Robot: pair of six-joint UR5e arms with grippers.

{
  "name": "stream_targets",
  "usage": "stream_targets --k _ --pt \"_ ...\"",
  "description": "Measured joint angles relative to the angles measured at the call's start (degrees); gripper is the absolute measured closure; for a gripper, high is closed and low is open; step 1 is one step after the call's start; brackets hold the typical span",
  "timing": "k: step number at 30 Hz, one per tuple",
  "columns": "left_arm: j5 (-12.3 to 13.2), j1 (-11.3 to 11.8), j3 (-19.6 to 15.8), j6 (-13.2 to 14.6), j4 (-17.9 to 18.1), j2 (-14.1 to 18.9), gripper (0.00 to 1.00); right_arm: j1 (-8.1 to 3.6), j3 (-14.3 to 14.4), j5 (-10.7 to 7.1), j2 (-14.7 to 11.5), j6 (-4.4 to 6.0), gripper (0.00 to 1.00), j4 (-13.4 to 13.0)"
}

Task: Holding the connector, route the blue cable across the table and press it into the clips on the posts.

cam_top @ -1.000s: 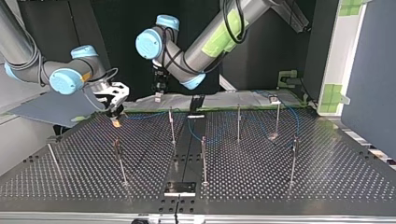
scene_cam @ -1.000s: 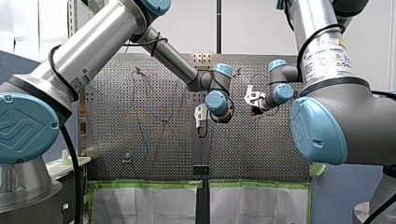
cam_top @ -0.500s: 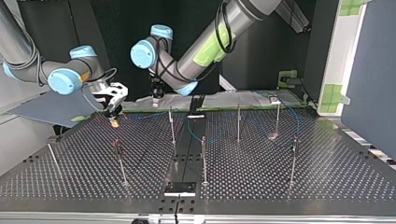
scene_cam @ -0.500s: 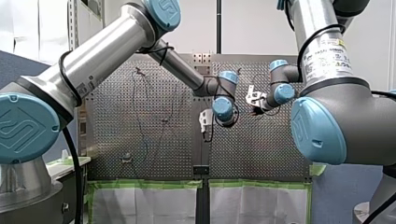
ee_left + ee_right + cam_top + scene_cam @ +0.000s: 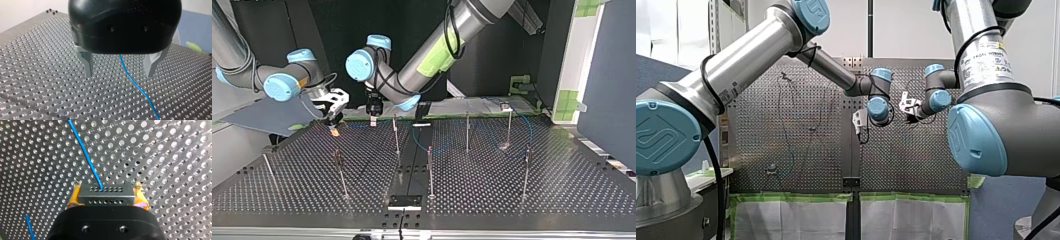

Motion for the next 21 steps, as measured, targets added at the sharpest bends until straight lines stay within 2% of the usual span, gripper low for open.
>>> stream_targets --k 7,11,17,21 --pt "-0.36 -0.78 1.85 -0.94 -1.75 -2.69 0.01 -0.09 -0.01 0.0 0.01 0.0 1.0 -0.08" --pt "-1.82 -0.54 2.82 -1.6 -1.18 -4.44 0.01 0.06 -0.01 0.0 0.01 -0.05 1.0 -0.09" --pt "-4.54 -0.11 3.57 -2.24 0.57 -4.95 0.01 0.14 0.02 0.0 0.02 -0.09 1.0 -0.09" --pt "-5.17 0.14 3.8 -2.44 1.83 -5.2 0.01 0.27 0.0 0.0 0.02 -0.15 1.0 -0.09"
